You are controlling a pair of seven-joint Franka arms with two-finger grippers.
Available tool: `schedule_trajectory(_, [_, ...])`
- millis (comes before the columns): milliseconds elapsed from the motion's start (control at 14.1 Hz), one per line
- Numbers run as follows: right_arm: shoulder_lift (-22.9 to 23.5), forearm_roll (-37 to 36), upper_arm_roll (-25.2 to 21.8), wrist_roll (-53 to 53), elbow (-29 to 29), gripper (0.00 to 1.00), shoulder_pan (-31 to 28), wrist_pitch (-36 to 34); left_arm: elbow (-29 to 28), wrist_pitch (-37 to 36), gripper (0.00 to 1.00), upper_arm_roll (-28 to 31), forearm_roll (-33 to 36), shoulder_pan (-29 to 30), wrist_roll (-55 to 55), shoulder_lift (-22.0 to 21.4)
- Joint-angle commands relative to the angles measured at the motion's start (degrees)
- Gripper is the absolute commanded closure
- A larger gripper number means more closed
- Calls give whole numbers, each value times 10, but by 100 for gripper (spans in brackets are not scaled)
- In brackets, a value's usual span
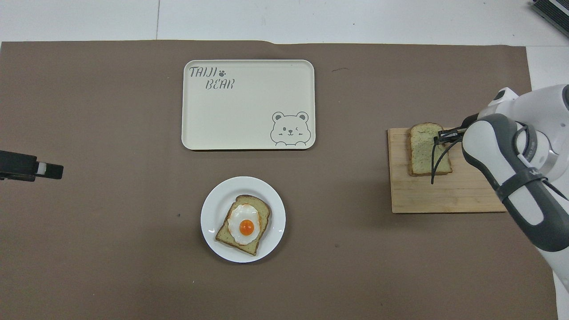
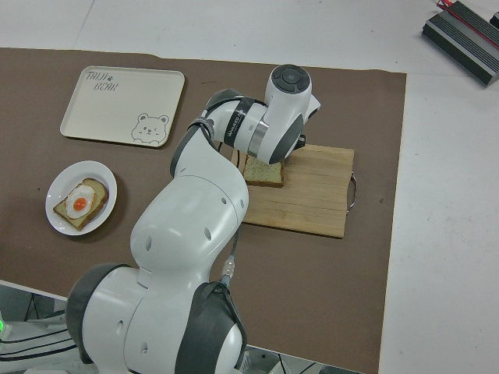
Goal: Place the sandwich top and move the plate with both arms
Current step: 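Grip the bread slice edge with the right gripper and lift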
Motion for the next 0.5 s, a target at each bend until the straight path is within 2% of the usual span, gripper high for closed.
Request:
schedule_trajectory(0, [-1,1,-1,25,19,100,1,-26,-10,-6,0,-5,-5,11,-4,-8])
schedule_trajectory(426, [-39,1,-1,35,26,100,4,-67,-9,-4,0,-3,-1,15,-3,-8])
